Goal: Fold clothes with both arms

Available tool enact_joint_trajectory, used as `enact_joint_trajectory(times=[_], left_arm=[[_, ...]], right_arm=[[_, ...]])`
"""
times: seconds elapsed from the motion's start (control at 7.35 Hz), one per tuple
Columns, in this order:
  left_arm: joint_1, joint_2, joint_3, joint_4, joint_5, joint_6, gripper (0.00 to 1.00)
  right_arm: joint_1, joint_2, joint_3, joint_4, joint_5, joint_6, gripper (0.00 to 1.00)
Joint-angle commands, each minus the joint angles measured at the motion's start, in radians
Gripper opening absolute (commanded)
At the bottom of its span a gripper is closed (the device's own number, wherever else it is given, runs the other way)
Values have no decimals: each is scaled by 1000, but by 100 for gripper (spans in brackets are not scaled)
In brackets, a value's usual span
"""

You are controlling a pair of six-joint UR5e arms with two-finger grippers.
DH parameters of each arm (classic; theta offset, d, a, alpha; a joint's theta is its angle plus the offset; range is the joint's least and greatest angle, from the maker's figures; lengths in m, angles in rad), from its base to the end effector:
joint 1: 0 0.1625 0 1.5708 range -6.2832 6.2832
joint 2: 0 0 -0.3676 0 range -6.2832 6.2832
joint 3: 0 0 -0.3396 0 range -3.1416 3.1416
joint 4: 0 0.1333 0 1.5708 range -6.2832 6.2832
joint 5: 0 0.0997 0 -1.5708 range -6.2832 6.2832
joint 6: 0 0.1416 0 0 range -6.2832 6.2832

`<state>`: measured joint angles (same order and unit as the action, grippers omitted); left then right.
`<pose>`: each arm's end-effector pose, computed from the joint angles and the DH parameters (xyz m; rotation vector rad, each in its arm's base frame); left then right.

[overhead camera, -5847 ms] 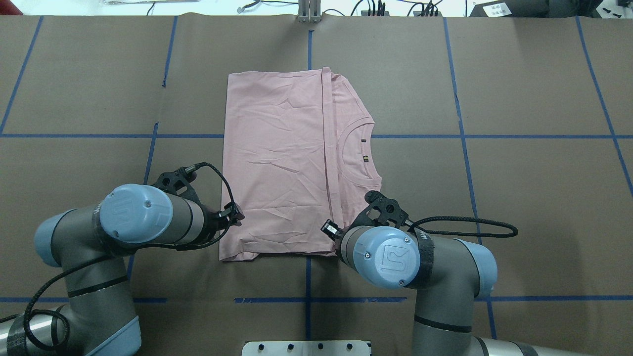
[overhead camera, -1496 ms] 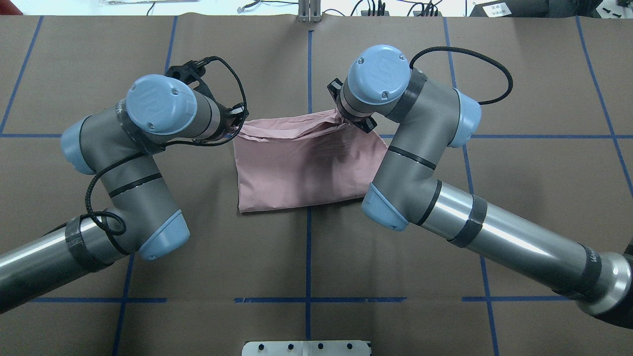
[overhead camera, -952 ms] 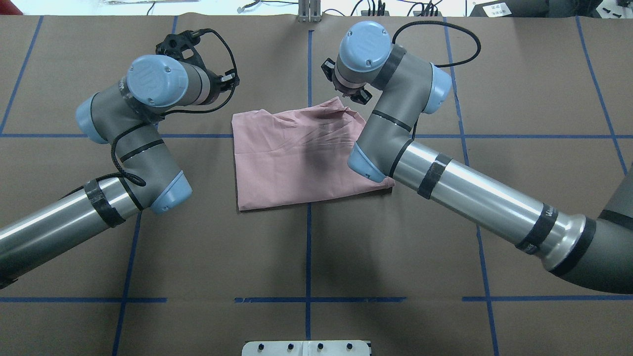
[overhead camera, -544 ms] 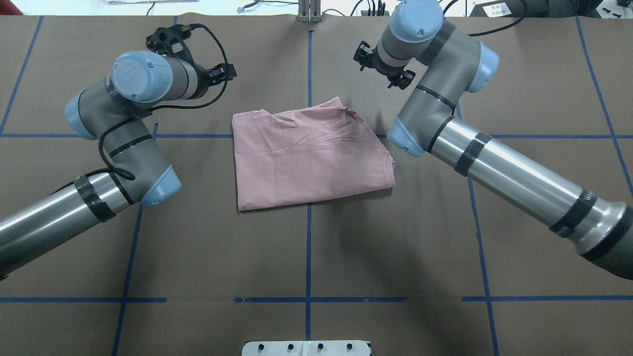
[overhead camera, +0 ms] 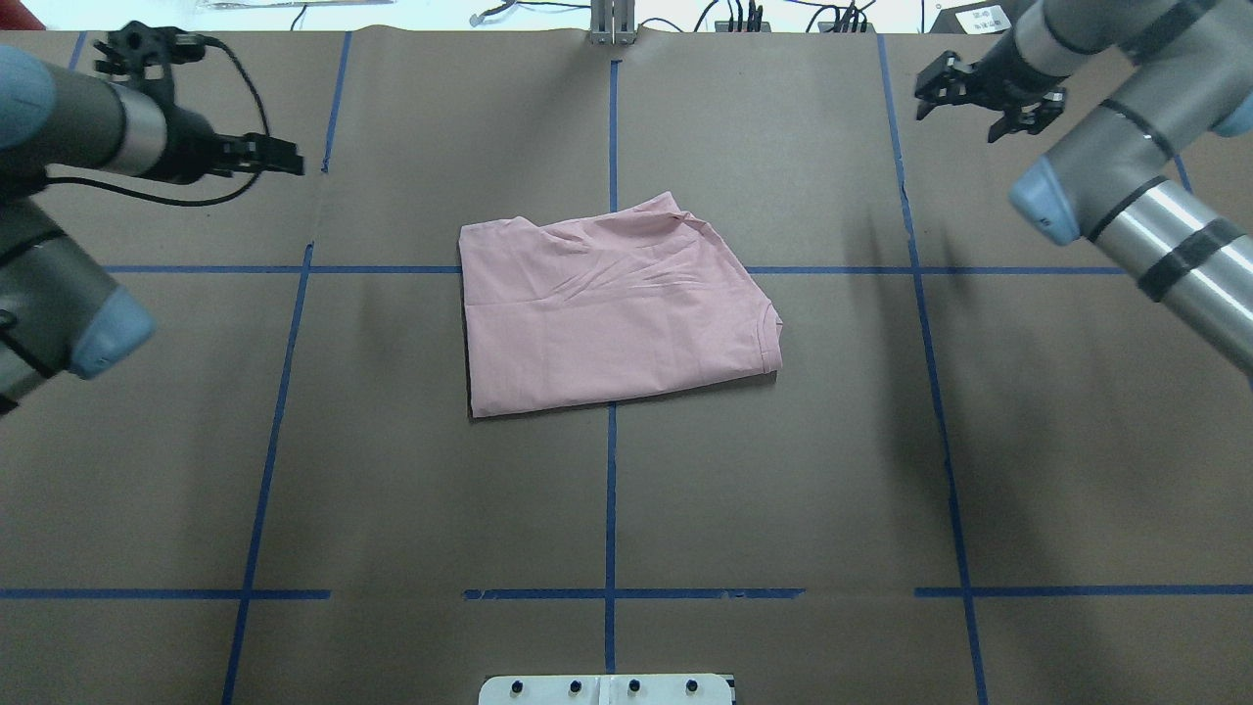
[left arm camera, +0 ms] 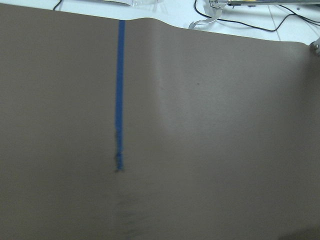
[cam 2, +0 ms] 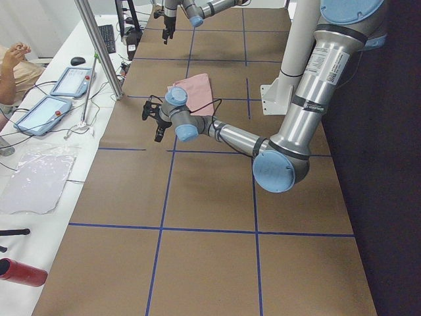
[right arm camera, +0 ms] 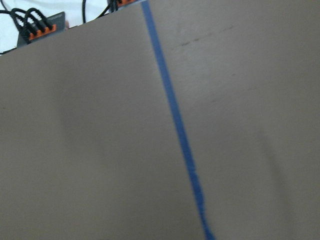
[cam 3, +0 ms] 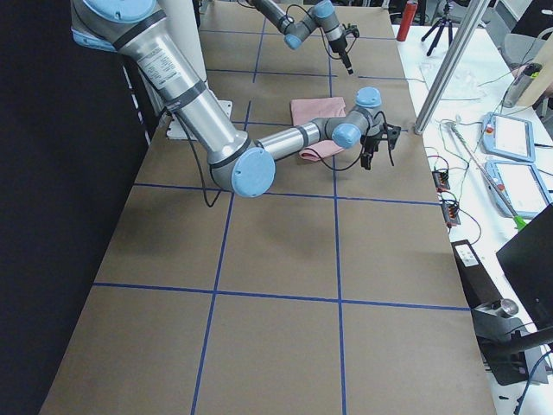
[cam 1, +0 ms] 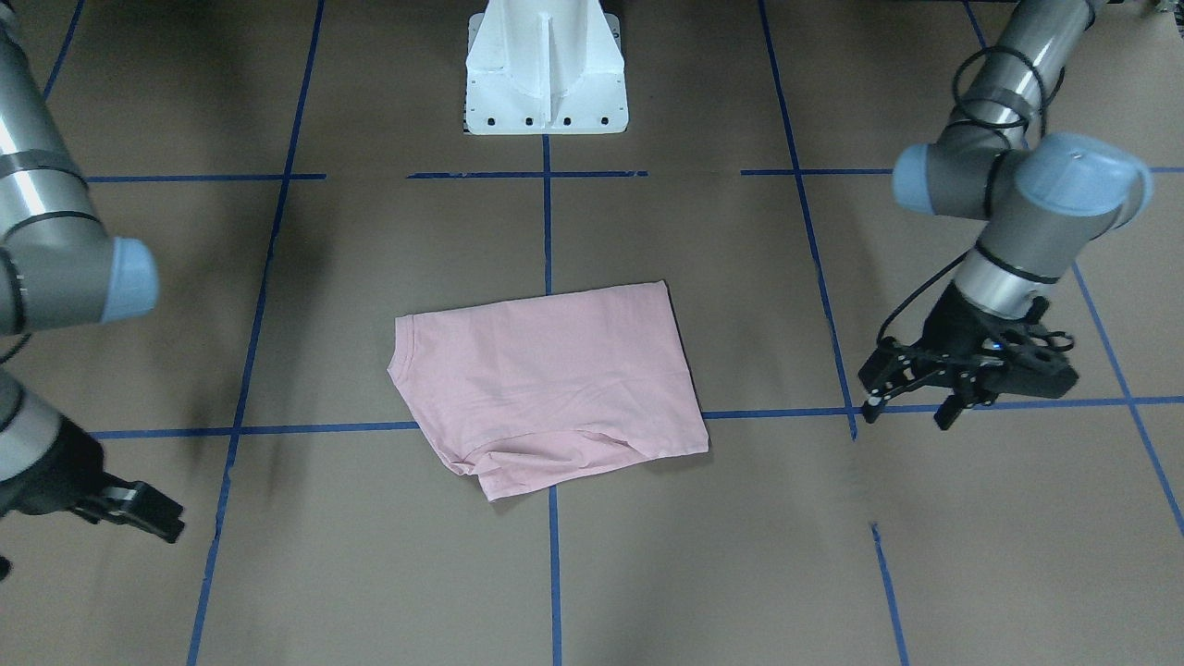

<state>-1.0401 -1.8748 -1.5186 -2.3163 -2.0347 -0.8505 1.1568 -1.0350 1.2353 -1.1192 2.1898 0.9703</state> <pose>0.2431 -0.5524 0.4136 0.4829 0.9485 -0.0578 -0.2226 -0.6337 0.4422 0.1050 -0.8642 0.3193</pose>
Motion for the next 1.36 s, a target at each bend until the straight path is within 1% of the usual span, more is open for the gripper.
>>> enact_joint_trajectory(times=[0.0, 0.14, 0.27, 0.41, 0.54, 0.68, 0.82, 0.95, 1.09, 1.22], left_arm=[[-258, 161, -29, 11, -247, 416, 100], [-365, 186, -22, 49, -324, 547, 100], [-449, 207, -28, 160, -349, 726, 100], [-547, 226, -31, 283, -349, 905, 100], [-608, 218, -46, 439, -349, 995, 100], [-626, 218, -92, 554, -348, 1021, 100], [-635, 242, -119, 599, -346, 1022, 100], [-638, 243, -118, 624, -338, 1022, 100], [-644, 246, -124, 702, -337, 1022, 100], [-646, 255, -156, 783, -343, 1021, 100]], right_arm=[[211, -101, 22, -95, 125, -366, 100], [281, -159, 30, -166, 130, -560, 100], [355, -202, 38, -224, 130, -737, 100], [410, -238, 77, -311, 131, -863, 100], [446, -253, 131, -440, 130, -960, 100], [470, -255, 177, -552, 131, -1034, 100], [472, -296, 212, -579, 131, -1056, 100], [472, -347, 254, -577, 133, -1047, 100], [472, -385, 327, -590, 172, -1045, 100], [472, -474, 387, -576, 220, -1045, 100]])
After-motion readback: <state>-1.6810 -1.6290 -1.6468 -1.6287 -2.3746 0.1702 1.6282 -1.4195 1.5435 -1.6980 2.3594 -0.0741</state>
